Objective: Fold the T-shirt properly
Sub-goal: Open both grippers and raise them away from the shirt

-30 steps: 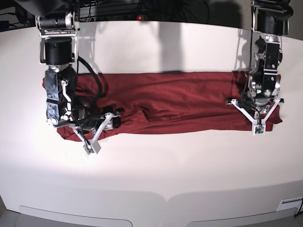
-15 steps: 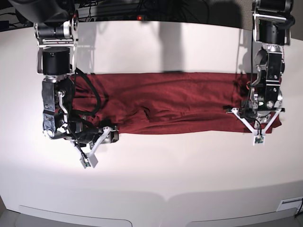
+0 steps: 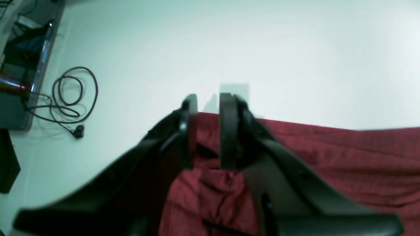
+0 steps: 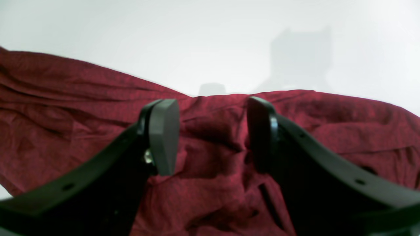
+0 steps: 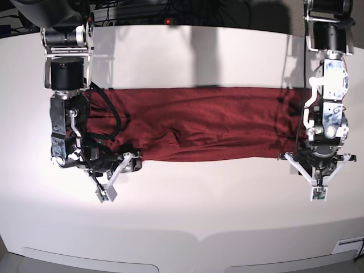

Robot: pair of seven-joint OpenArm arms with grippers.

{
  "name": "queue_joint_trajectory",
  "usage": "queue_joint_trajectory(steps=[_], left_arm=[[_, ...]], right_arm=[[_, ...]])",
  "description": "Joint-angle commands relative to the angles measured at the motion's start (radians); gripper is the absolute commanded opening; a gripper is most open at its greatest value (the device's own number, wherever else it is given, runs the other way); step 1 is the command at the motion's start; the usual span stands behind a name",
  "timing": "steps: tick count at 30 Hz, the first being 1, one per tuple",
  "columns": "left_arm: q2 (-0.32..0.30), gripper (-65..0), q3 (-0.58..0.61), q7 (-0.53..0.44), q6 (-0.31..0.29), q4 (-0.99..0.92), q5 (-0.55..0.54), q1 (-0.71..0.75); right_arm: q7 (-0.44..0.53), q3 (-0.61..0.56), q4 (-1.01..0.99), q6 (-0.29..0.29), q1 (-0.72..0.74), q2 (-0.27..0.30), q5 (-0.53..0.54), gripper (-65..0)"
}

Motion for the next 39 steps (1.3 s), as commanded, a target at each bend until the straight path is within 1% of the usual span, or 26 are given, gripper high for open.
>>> queue_joint_trajectory(steps=[1,2,3,6,7,9,11,13,16,18,20,23,25,28,31,33,34,36,38,39], left_arm=[[-0.01,-52.5,-0.005,-0.023,0.007,0.018,0.008,-0.022],[-0.01,-49.4,-0.005,-0.023,0.007,0.018,0.008,-0.022],[-0.01,-44.3,-0.005,-0.023,0.007,0.018,0.008,-0.022],[-0.01,-22.6,-0.005,-0.023,0.007,0.018,0.021,-0.022],[-0.01,-19.0,-0.005,-0.022,0.007,0.018,0.039,-0.022],[-0.01,-19.5,-0.005,-0.022,0.008,0.018,0.07,-0.022],[-0.01,-19.5,-0.005,-0.022,0.008,0.018,0.084,-0.022],[-0.009,-19.5,-0.005,-0.016,0.008,0.018,0.108,-0.022],[-0.01,-19.5,-0.005,0.055,0.008,0.018,0.185,-0.022],[-0.01,-19.5,-0.005,0.08,0.011,0.018,0.216,-0.022],[-0.01,-19.5,-0.005,0.077,0.011,0.018,0.235,-0.022],[-0.01,-19.5,-0.005,0.04,0.011,0.018,0.243,-0.022],[-0.01,-19.5,-0.005,0.024,0.011,0.018,0.222,-0.022],[-0.01,-19.5,-0.005,0.024,0.011,0.018,0.143,-0.022],[-0.013,-19.5,-0.005,0.047,0.006,0.018,0.103,-0.022],[-0.027,-19.5,-0.005,0.066,-0.041,0.018,0.098,-0.023],[-0.039,-19.5,-0.005,0.072,-0.066,0.018,0.092,-0.023],[-0.079,-19.5,-0.005,0.072,-0.076,0.014,0.087,-0.022],[-0.139,-19.5,-0.005,0.063,-0.076,0.004,0.045,-0.022],[-0.175,-19.5,-0.005,0.064,-0.076,-0.006,0.004,-0.023]], right_arm=[[0.01,0.002,0.019,0.005,0.03,0.005,0.012,-31.6],[0.008,0.002,0.019,0.005,0.03,0.005,0.012,-31.6],[0.009,0.002,0.019,0.005,0.03,0.005,0.013,-31.6],[0.009,0.002,0.019,0.014,0.031,0.005,0.013,-31.6],[0.009,0.002,0.019,0.029,0.03,0.005,0.013,-31.6],[0.013,0.002,0.019,0.09,0.031,0.005,0.013,-31.6],[0.027,0.002,0.019,0.133,0.03,0.006,0.037,-31.7],[0.058,0.002,0.025,0.133,0.024,0.009,0.061,-31.7],[0.114,0.002,0.058,0.133,-0.002,0.016,0.054,-31.8],[0.153,0.002,0.103,0.133,-0.036,0.021,0.053,-31.9],[0.167,0.002,0.175,0.133,-0.075,0.019,0.05,-31.9],[0.15,0.002,0.333,0.133,-0.152,0.02,0.045,-31.9],[0.138,0.002,0.454,0.133,-0.215,0.019,0.022,-31.9],[0.117,0.002,0.621,0.133,-0.321,0.019,0.027,-31.9],[0.077,0.002,0.743,0.133,-0.43,0.02,0.024,-31.9],[0.034,0.002,0.803,0.133,-0.502,0.02,0.024,-31.9],[0.015,0.002,0.833,0.133,-0.539,0.021,0.023,-31.9],[0.0,0.002,0.894,0.133,-0.61,0.028,0.024,-31.9],[0.002,0.002,0.959,0.133,-0.682,0.04,0.026,-31.9],[0.001,0.002,0.99,0.133,-0.715,0.042,0.028,-31.9]])
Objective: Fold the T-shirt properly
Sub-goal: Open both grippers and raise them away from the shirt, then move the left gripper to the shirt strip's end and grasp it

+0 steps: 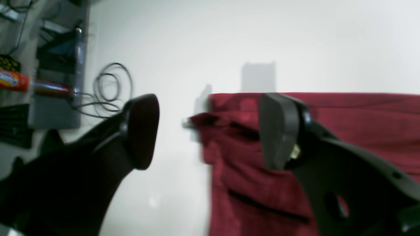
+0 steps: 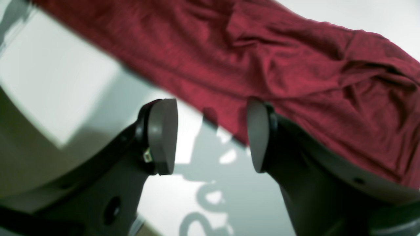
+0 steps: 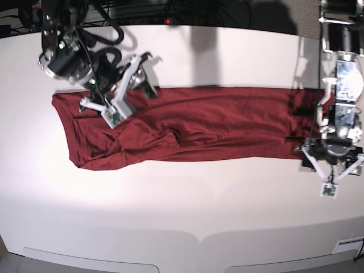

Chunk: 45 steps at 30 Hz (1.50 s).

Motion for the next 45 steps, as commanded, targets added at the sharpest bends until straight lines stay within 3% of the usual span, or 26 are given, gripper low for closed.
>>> queue_joint_trajectory(steps=[1,3,5,7,11,15,19,21,23,26,29,32,45], left_arm=[[-0.05,-19.5,-0.008,-0.013,0.003,-0.001,-0.038,-0.022],[-0.12,-19.5,-0.008,-0.013,0.0,-0.05,-0.14,-0.026],[-0.172,-19.5,-0.008,-0.008,-0.043,-0.133,-0.201,-0.043],[-0.218,-19.6,-0.008,-0.005,-0.111,-0.237,-0.338,-0.078],[-0.283,-19.6,-0.008,0.039,-0.319,-0.477,-0.641,-0.172],[-0.327,-19.8,-0.008,0.082,-0.51,-0.681,-0.851,-0.265],[-0.348,-20.0,-0.008,0.24,-0.672,-0.836,-1.081,-0.336],[-0.348,-20.0,-0.008,0.34,-0.672,-0.9,-1.201,-0.352],[-0.348,-19.9,-0.008,0.365,-0.672,-0.939,-1.281,-0.354],[-0.344,-20.0,-0.008,0.331,-0.672,-0.977,-1.277,-0.35],[-0.342,-20.0,-0.008,0.157,-0.672,-1.004,-1.129,-0.349],[-0.339,-20.0,-0.008,0.024,-0.672,-1.033,-1.06,-0.348],[-0.212,-20.0,-0.008,0.05,-0.672,-1.041,-0.948,-0.27]], right_arm=[[0.023,0.002,0.05,0.003,-0.024,0.003,0.018,-31.9],[0.023,0.002,0.101,0.003,-0.074,0.003,0.018,-31.9],[0.023,0.002,0.14,0.003,-0.11,0.002,0.018,-31.9],[0.021,0.002,0.169,0.003,-0.132,0.002,0.018,-31.9],[0.005,0.002,0.199,0.003,-0.154,0.002,0.023,-31.9],[-0.011,0.002,0.209,0.003,-0.164,0.0,0.025,-31.9],[-0.012,0.001,0.209,0.003,-0.177,-0.003,0.026,-31.9],[-0.015,0.002,0.209,0.003,-0.178,-0.003,0.048,-31.9],[-0.022,0.002,0.209,0.003,-0.178,-0.003,0.093,-31.9],[-0.031,0.002,0.216,0.003,-0.178,-0.003,0.131,-31.9],[-0.033,0.002,0.232,0.003,-0.178,-0.003,0.131,-31.9],[-0.047,0.002,0.247,0.003,-0.178,-0.003,0.131,-31.9],[-0.057,0.002,0.247,0.003,-0.178,-0.003,0.13,-31.9]])
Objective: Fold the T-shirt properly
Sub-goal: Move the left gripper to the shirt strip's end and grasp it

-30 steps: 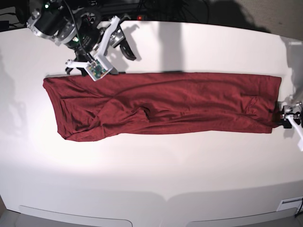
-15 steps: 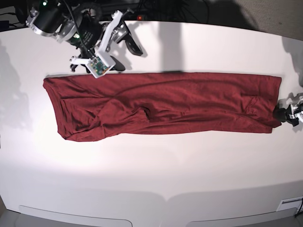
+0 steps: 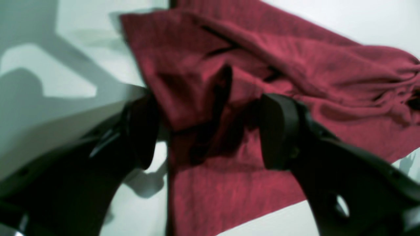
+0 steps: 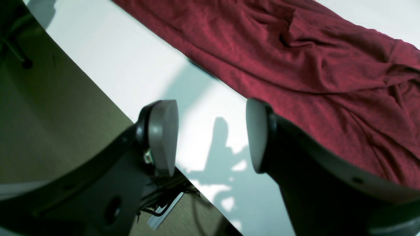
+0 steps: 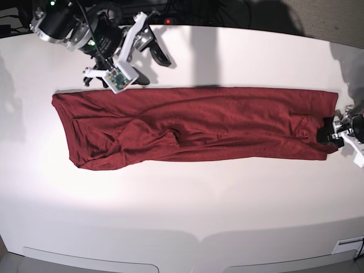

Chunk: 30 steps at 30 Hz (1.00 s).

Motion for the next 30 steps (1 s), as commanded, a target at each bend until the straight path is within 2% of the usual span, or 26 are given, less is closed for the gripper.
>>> queue_joint_trajectory(steps=[1,3,7,13,17,23,30], left_arm=[[0.008,-20.0,0.006,0.076,0.008,0.0,0.03,0.003],[0.01,-20.0,0.006,0.139,0.008,0.0,0.011,0.002],[-0.006,-20.0,0.006,0.279,0.008,0.003,-0.118,0.0],[-0.05,-19.9,0.006,0.19,0.008,0.003,-0.132,0.0],[-0.057,-19.9,0.006,0.146,0.008,0.003,-0.138,0.0],[-0.046,-19.9,0.006,0.157,0.008,0.003,-0.272,0.006],[-0.028,-19.9,0.006,0.185,0.008,0.003,-0.282,0.008]], right_arm=[[0.018,0.002,0.019,0.001,0.0,0.002,0.016,-31.9],[0.018,0.002,0.019,0.001,0.0,0.002,0.016,-31.9],[0.018,0.002,0.019,0.001,0.0,0.003,0.016,-31.9],[0.018,0.002,0.019,0.001,0.0,0.003,0.016,-31.9],[0.018,0.002,0.019,0.001,0.0,0.003,0.016,-31.9],[0.018,0.002,0.019,0.001,0.0,0.002,0.016,-31.9],[0.018,0.002,0.019,0.001,0.001,0.002,0.016,-31.9]])
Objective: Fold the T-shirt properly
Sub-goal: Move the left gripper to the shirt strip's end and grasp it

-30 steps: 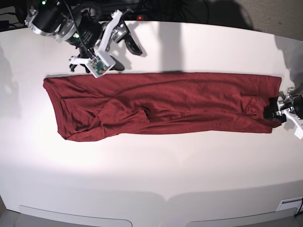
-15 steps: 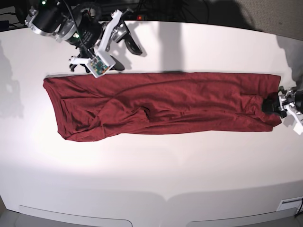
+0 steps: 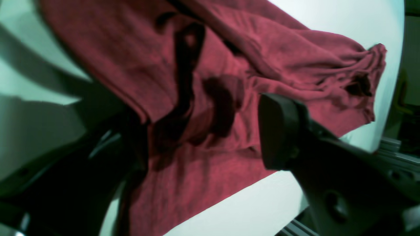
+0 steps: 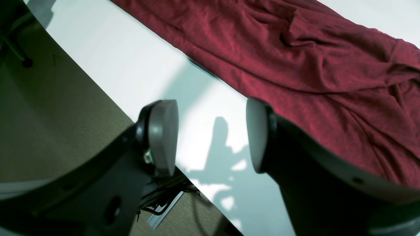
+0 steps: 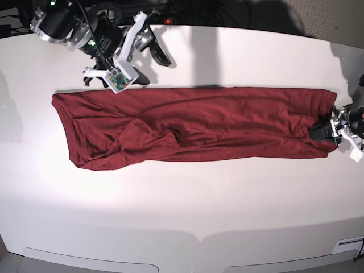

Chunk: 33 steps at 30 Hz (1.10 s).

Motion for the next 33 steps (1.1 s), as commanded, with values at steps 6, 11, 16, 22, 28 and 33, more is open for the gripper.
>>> queue_joint_trajectory(steps=[6,11,16,22,28,33], left_arm=[[-0.017,-21.3,-0.001,0.015,0.001,0.006,0.002,-0.014],[-0.016,-50.2,-0.001,0.008,0.001,0.006,0.002,-0.014],[-0.016,-65.0,-0.001,-0.031,0.001,0.006,-0.07,-0.017],[-0.016,-65.0,-0.071,0.082,0.001,0.013,-0.192,-0.017],[-0.016,-65.0,-0.198,0.318,0.001,0.024,-0.31,-0.016],[0.005,-65.0,-0.2,0.325,0.001,0.024,-0.31,-0.008]], right_arm=[[0.018,0.002,0.019,0.001,0.0,0.002,0.016,-31.9],[0.018,0.002,0.019,0.001,0.0,0.003,0.016,-31.9],[0.018,0.002,0.019,0.001,0.0,0.002,0.016,-31.9],[0.021,0.002,0.019,0.001,0.001,0.002,0.016,-31.9],[0.039,0.002,0.019,0.001,0.003,0.002,0.016,-31.9],[0.053,0.002,0.019,0.001,0.006,-0.005,0.015,-31.9]])
